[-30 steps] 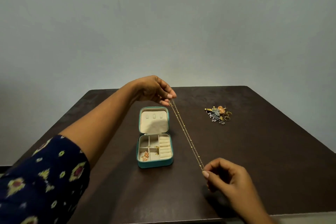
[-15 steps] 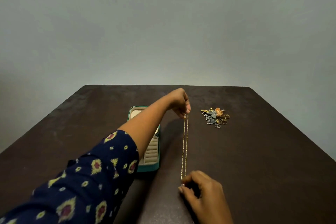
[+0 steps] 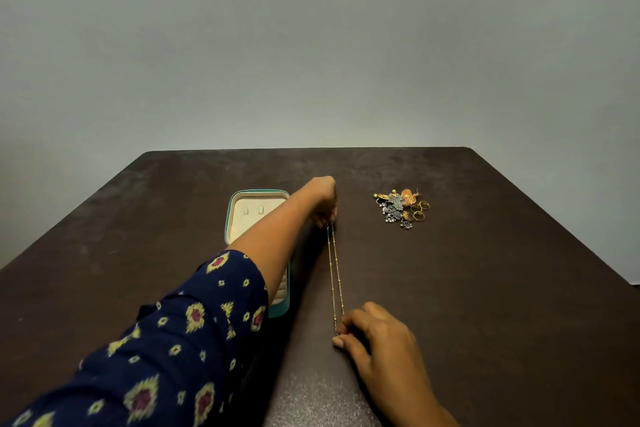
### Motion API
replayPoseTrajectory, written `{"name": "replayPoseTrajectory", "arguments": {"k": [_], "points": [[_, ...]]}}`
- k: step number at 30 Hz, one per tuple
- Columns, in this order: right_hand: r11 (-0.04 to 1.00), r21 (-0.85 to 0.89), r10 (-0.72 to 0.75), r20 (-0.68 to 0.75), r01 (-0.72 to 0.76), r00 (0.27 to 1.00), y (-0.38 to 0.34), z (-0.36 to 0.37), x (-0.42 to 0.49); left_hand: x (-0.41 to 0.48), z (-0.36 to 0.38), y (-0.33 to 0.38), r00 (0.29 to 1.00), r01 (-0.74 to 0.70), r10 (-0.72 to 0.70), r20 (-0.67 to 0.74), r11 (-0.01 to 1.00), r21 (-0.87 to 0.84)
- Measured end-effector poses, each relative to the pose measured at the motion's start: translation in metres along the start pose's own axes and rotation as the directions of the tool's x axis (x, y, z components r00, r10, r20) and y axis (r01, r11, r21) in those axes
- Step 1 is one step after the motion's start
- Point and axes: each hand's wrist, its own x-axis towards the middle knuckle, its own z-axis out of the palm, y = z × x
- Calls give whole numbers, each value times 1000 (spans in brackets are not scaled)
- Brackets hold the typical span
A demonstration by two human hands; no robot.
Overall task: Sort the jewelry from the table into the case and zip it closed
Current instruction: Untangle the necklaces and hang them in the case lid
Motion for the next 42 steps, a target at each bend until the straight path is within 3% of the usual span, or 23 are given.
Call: {"name": "replayPoseTrajectory", "arguments": {"k": [9, 16, 21, 25, 29, 34, 42], "points": [[1000, 25, 12, -11, -12, 1000, 3, 4, 0, -1, 0, -8, 996, -73, 84, -38, 970, 231], [998, 61, 2, 6, -3, 1000, 0, -2, -2, -8, 2, -8, 964, -116, 197, -179, 916, 384], [983, 183, 17, -62, -5, 998, -6, -10, -3, -50, -22, -6, 858, -318, 416, -301, 891, 325], [983, 181, 8, -51, 2, 999, -11, -14, -6, -104, -30, -43, 743, -489, 512, -432, 855, 172], [989, 145, -2, -42, 8, 999, -15, -14, -7, -146, -19, -106, 671, -503, 430, -604, 863, 55], [997, 14, -73, -55, 74, 996, -18, -15, -11, -170, 6, -163, 618, -383, 203, -759, 921, -66], [985, -71, -150, 81, 156, 985, -44, -4, 4, -167, 24, -179, 641, -390, 227, -733, 919, -57]]}}
